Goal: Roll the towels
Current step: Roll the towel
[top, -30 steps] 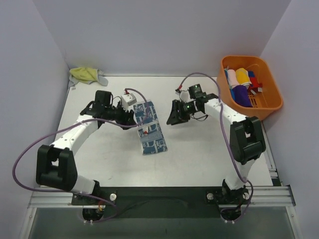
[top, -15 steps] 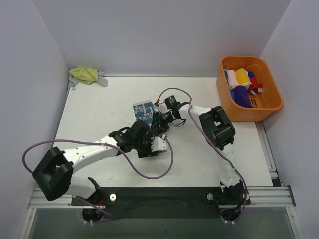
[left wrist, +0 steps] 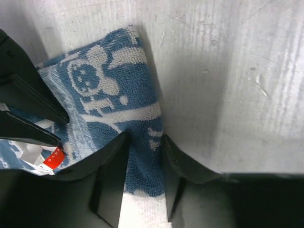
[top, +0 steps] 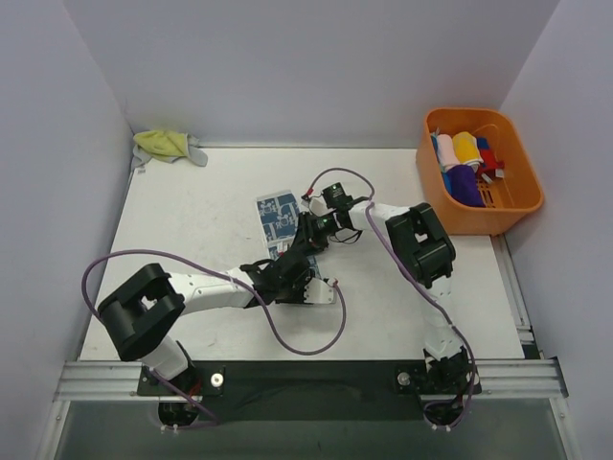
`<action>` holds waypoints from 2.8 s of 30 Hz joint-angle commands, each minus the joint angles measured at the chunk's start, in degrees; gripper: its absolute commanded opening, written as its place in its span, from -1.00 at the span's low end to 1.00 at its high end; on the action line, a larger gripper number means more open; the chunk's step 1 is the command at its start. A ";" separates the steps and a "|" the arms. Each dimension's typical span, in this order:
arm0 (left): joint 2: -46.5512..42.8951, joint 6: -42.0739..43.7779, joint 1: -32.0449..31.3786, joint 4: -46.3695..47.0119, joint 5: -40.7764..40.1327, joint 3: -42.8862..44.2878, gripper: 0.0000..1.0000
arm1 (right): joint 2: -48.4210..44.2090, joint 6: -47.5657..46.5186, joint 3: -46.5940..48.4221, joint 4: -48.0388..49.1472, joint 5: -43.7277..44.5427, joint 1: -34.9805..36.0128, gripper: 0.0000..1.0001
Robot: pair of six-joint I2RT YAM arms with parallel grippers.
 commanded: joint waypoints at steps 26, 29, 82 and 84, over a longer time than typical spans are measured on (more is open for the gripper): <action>-6.48 -15.19 10.50 -31.94 49.09 11.17 -0.99 | -16.32 -9.97 -7.80 -10.55 3.15 1.07 -0.52; -4.72 -15.45 12.62 -32.82 50.60 12.84 -0.97 | -13.78 -10.67 -5.86 -10.55 4.12 1.68 -0.52; 20.33 -10.97 28.79 -33.61 51.66 29.28 -0.49 | -24.67 -0.92 -25.45 7.72 -10.20 -2.62 0.36; 20.68 -10.88 28.88 -33.62 51.57 29.19 -0.49 | -25.46 -0.05 -25.98 8.96 -10.47 -2.71 0.37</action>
